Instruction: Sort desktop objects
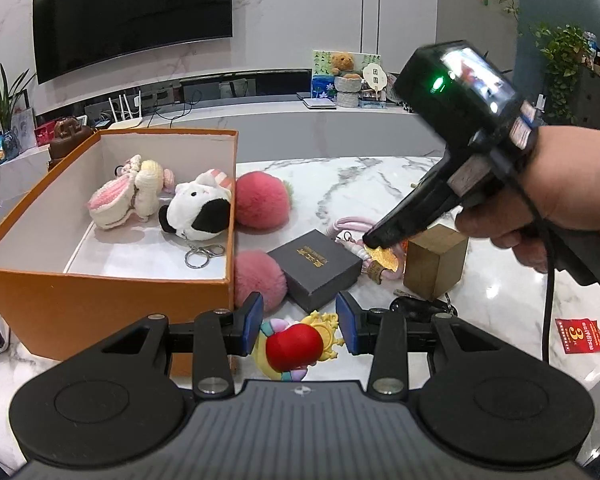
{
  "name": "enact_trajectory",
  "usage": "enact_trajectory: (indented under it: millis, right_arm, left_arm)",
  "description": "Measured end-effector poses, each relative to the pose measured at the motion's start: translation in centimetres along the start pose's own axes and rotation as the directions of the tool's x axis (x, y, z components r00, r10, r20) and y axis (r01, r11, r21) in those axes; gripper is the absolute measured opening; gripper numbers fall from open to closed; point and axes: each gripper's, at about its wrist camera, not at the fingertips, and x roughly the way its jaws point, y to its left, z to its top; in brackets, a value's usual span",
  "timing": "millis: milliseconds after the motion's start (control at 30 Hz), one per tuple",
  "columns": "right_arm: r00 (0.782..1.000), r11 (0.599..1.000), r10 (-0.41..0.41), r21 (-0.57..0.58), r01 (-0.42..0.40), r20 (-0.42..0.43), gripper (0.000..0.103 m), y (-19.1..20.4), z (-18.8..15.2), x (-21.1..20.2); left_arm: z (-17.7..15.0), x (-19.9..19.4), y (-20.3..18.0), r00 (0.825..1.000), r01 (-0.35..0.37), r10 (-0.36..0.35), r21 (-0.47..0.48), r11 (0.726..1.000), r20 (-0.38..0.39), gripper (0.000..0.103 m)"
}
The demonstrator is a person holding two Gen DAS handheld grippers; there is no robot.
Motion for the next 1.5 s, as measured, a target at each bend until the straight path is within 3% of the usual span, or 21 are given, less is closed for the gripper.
enact_trajectory:
  millis: [200, 400, 733, 967, 1267, 1500]
  right_arm:
    - [0.996, 0.987, 0.013, 0.157, -0.027, 0.092, 0.009, -2.5, 0.7, -4.3]
    - [0.976, 0.96, -0.022, 0.276, -0.039, 0.215, 0.009, -4.2, 2.6, -9.4]
    - [0.954, 0.988, -0.098, 0.145, 0.058, 0.283, 0.008, -2.7, 7.5, -19.3]
    - [0.927, 0.998, -0.056, 0.024, 0.05, 0.371, 0.008, 0.4, 12.7, -25.4]
    - [0.913, 0.996, 0.038, -0.087, -0.002, 0.406, 0.008, 6.3, 17.9, -26.2]
    - [0.931, 0.99, 0.11, -0.12, -0.072, 0.348, 0.008, 10.2, 19.7, -21.7]
  left_arm:
    - [1.5, -0.9, 0.3, 1.0, 0.023, -0.023, 0.012, 1.0, 0.013, 0.046]
    - [5.9, -3.7, 0.6, 0.994, 0.05, -0.058, 0.088, 0.995, 0.087, 0.046]
    - [14.9, -7.8, 6.1, 0.987, 0.037, -0.062, 0.165, 0.986, 0.147, 0.046]
    - [19.4, -8.6, 11.4, 0.992, 0.0, -0.02, 0.156, 0.988, 0.127, 0.046]
    - [19.5, -7.0, 17.0, 0.998, 0.034, -0.038, 0.083, 0.996, 0.046, 0.046]
    - [17.2, -3.8, 17.3, 0.998, 0.051, -0.042, 0.175, 0.983, -0.055, 0.046]
